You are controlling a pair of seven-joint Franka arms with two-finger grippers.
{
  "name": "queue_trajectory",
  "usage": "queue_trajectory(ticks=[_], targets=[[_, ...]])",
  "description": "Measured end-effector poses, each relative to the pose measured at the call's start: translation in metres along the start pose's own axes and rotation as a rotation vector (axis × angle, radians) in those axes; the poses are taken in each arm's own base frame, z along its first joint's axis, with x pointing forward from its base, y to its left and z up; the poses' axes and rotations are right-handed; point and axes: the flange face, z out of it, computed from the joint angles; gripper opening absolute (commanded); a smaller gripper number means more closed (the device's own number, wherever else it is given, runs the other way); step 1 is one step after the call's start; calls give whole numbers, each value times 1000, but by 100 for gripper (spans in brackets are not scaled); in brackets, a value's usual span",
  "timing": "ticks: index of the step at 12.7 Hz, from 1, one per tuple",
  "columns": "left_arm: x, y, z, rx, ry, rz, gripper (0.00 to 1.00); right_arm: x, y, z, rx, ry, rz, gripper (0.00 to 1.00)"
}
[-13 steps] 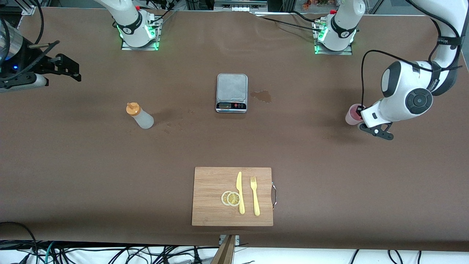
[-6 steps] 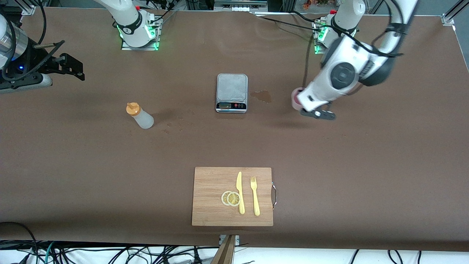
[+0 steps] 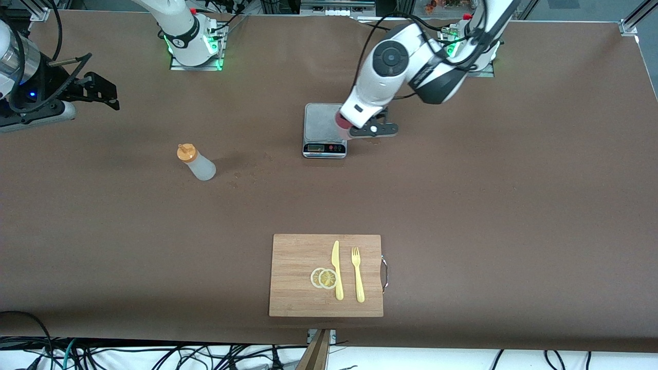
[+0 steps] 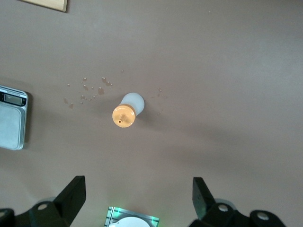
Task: Add sauce to pink cup with both arms
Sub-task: 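Lift the pink cup with the left gripper and carry it onto the scale, then open the left gripper and raise it away from the cup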
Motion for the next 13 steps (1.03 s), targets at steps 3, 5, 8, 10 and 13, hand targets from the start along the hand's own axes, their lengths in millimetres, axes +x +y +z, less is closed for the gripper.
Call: queue_trajectory(ticks=[3, 5, 8, 10, 13], targets=[[-25, 20, 56, 14, -58, -31, 0, 1, 1, 2, 0, -6, -4, 100], [-29, 23, 75, 26, -79, -47, 99, 1, 1, 3, 1, -8, -4, 100], [-21, 24, 80, 12, -86, -73, 100, 1, 1, 3, 1, -10, -7, 100], [-6, 27, 61, -5, -73, -124, 100, 1, 1, 4, 1, -12, -38, 100], [10, 30, -3, 97, -95, -151, 100, 0, -1, 6, 28, -20, -144, 100]])
